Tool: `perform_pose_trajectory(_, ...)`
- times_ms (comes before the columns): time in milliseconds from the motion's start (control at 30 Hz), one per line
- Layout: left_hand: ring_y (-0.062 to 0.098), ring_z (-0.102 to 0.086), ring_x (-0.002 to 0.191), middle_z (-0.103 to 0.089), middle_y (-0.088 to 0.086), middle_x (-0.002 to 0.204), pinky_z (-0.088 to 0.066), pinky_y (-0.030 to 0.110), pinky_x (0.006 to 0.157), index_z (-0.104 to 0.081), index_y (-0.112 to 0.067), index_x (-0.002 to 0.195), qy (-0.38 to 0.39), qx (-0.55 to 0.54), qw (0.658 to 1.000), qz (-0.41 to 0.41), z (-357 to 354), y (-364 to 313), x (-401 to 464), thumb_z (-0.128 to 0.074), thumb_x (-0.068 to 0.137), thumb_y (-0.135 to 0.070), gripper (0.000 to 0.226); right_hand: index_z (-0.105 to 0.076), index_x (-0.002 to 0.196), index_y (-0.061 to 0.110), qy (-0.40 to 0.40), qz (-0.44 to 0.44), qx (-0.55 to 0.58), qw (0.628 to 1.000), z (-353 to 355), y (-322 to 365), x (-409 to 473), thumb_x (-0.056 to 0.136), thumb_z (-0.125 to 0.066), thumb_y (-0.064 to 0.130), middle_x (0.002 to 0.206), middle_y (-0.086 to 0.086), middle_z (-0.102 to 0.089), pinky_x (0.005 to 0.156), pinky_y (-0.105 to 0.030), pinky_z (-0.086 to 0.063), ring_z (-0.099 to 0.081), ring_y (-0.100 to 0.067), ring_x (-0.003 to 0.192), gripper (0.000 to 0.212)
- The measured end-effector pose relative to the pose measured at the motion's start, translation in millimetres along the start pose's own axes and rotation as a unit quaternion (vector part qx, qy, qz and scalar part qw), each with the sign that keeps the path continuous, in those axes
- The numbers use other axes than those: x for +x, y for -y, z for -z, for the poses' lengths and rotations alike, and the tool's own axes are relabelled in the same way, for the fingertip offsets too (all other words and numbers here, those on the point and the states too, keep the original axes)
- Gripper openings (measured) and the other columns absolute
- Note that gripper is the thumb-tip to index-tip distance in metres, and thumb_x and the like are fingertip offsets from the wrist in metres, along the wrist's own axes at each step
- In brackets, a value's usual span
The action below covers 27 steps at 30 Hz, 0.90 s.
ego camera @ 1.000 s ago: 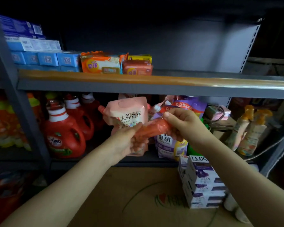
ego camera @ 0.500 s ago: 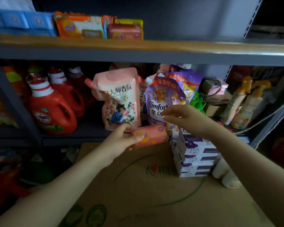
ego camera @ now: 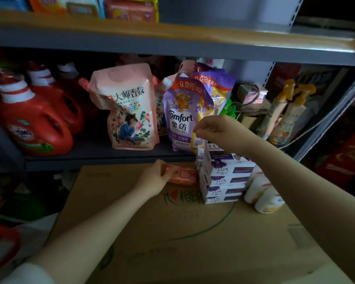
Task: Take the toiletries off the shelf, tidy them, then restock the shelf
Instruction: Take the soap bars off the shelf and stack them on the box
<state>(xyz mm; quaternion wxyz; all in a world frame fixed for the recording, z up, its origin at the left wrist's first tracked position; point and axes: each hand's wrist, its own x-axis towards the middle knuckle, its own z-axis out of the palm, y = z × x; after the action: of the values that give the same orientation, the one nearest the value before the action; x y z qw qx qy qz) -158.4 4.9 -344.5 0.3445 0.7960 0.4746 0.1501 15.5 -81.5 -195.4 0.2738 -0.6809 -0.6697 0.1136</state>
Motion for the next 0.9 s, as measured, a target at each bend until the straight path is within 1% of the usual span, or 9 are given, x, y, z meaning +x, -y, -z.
perform_pose_trajectory(100, 0.024, -0.05, 0.111, -0.05, 0.007, 0.124, -0.044, 0.032, 0.086, -0.049, -0.015, 0.126, 0.008, 0.106, 0.994, -0.016, 1, 2, 7, -0.044, 0.092, -0.05, 0.049, -0.068, 0.097, 0.012, 0.004, 0.017, 0.0, 1.0, -1, 6, 2, 0.09, -0.059, 0.019, 0.083, 0.007, -0.062, 0.065, -0.002, -0.039, -0.056, -0.003, 0.074, 0.014)
perform_pose_trajectory(167, 0.019, -0.05, 0.104, -0.048, 0.005, 0.124, -0.04, 0.027, 0.08, -0.051, -0.015, 0.124, 0.02, 0.092, 0.995, -0.021, 12, -1, 6, -0.046, 0.092, -0.049, 0.047, -0.068, 0.098, 0.012, 0.007, 0.034, -0.003, 0.999, 0, 11, 4, 0.09, -0.059, 0.018, 0.085, 0.007, -0.063, 0.068, -0.004, -0.04, -0.057, -0.005, 0.077, 0.014)
perform_pose_trajectory(300, 0.016, -0.052, 0.096, -0.052, 0.005, 0.117, -0.041, 0.026, 0.078, -0.055, -0.01, 0.117, -0.122, 0.068, 0.982, -0.129, 73, -21, -2, -0.057, 0.09, -0.034, 0.036, -0.068, 0.098, 0.01, -0.012, 0.07, 0.0, 0.997, 8, 29, 16, 0.09, -0.058, 0.018, 0.089, 0.001, -0.067, 0.08, -0.027, -0.049, -0.063, -0.014, 0.085, 0.015)
perform_pose_trajectory(367, 0.023, -0.055, 0.101, -0.054, 0.009, 0.116, -0.043, 0.03, 0.082, -0.057, -0.007, 0.116, -0.231, 0.078, 0.948, -0.204, 118, -39, -10, -0.063, 0.086, -0.023, 0.034, -0.069, 0.096, 0.008, -0.053, 0.094, 0.001, 0.994, 13, 42, 28, 0.09, -0.058, 0.017, 0.088, -0.003, -0.069, 0.078, -0.029, -0.049, -0.064, -0.018, 0.083, 0.015)
perform_pose_trajectory(500, 0.039, -0.054, 0.106, -0.056, 0.02, 0.116, -0.046, 0.047, 0.089, -0.057, 0.002, 0.115, -0.397, 0.229, 0.841, -0.289, 201, -69, -16, -0.074, 0.076, -0.016, 0.046, -0.069, 0.092, 0.008, -0.163, 0.131, 0.017, 0.978, 21, 74, 59, 0.088, -0.058, 0.011, 0.079, 0.003, -0.064, 0.065, -0.018, -0.038, -0.06, -0.015, 0.075, 0.012)
perform_pose_trajectory(600, 0.04, -0.039, 0.127, -0.042, 0.02, 0.139, -0.036, 0.052, 0.101, -0.045, 0.0, 0.132, -0.405, 0.307, 0.818, -0.269, 243, -82, -7, -0.075, 0.075, -0.025, 0.069, -0.068, 0.093, 0.003, -0.259, 0.17, -0.017, 0.951, 31, 94, 88, 0.086, -0.055, 0.003, 0.093, -0.01, -0.068, 0.071, -0.018, -0.033, -0.057, -0.023, 0.087, 0.015)
perform_pose_trajectory(700, 0.03, -0.012, 0.142, -0.012, 0.012, 0.156, -0.019, 0.047, 0.112, -0.021, -0.009, 0.147, -0.389, 0.373, 0.808, -0.238, 270, -92, 7, -0.071, 0.076, -0.042, 0.092, -0.063, 0.103, 0.001, -0.31, 0.2, -0.068, 0.927, 43, 110, 120, 0.087, -0.046, 0.0, 0.102, -0.017, -0.063, 0.083, -0.035, -0.04, -0.052, -0.034, 0.099, 0.024)
perform_pose_trajectory(800, 0.024, -0.003, 0.144, 0.0, 0.008, 0.157, -0.009, 0.039, 0.114, -0.007, -0.013, 0.149, -0.369, 0.404, 0.809, -0.214, 284, -100, 22, -0.066, 0.076, -0.052, 0.102, -0.057, 0.119, 0.004, -0.267, 0.166, -0.111, 0.943, 52, 122, 155, 0.092, -0.039, 0.004, 0.118, -0.016, -0.058, 0.092, -0.044, -0.041, -0.046, -0.035, 0.114, 0.033)
perform_pose_trajectory(900, 0.021, -0.005, 0.144, -0.005, 0.006, 0.157, -0.01, 0.036, 0.114, -0.004, -0.012, 0.149, -0.34, 0.4, 0.826, -0.204, 288, -101, 34, -0.063, 0.076, -0.055, 0.103, -0.05, 0.129, 0.01, -0.164, 0.116, -0.169, 0.965, 56, 126, 184, 0.095, -0.036, 0.012, 0.13, -0.015, -0.052, 0.099, -0.044, -0.039, -0.043, -0.034, 0.121, 0.036)
